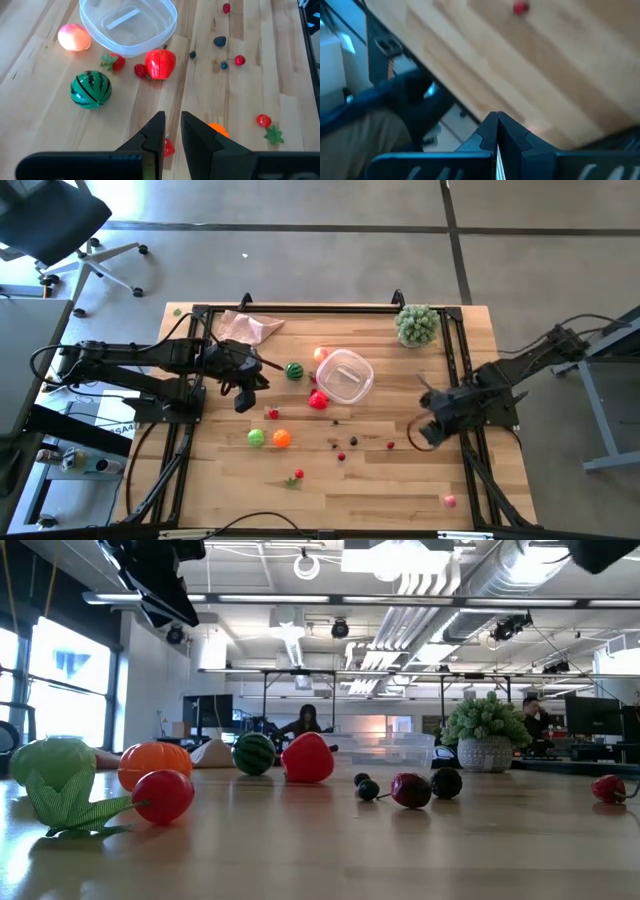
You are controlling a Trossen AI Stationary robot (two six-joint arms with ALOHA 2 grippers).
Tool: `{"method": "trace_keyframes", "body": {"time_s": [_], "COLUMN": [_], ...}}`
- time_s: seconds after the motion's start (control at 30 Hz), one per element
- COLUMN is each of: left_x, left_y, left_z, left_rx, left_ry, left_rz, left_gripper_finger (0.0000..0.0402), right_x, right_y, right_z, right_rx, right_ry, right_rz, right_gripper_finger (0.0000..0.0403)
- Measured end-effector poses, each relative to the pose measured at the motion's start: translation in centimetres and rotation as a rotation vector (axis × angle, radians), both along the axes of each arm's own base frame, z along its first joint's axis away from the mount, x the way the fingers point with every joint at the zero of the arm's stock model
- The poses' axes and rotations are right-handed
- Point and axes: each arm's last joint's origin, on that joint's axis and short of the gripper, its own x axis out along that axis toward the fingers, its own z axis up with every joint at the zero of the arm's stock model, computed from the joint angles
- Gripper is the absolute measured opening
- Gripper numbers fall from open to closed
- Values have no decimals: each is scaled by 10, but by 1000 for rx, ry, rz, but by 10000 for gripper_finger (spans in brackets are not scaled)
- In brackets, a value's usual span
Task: Pick and placing Produce into tupperware
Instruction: Put the peach into the transparent bin
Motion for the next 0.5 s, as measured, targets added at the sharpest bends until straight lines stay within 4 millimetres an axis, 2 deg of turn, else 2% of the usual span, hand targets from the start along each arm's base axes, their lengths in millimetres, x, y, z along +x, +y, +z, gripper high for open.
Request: {"method": "trace_keyframes", "body": {"time_s": [0.23, 0.5], "left_x": [0, 0], "left_y": [0, 0], "left_z": [0, 0], "left_rx": [-1, -1], "left_ry": [0, 0], "left_rz": [-1, -2], "left_gripper_finger": [51, 51], "right_x": [-16, -15], "right_y": [28, 57], "right_z": [-2, -17], "right_rx": [30, -19], "right_ry": [68, 117], "right_rz": [96, 221], "right_gripper_finger": [0, 0]}}
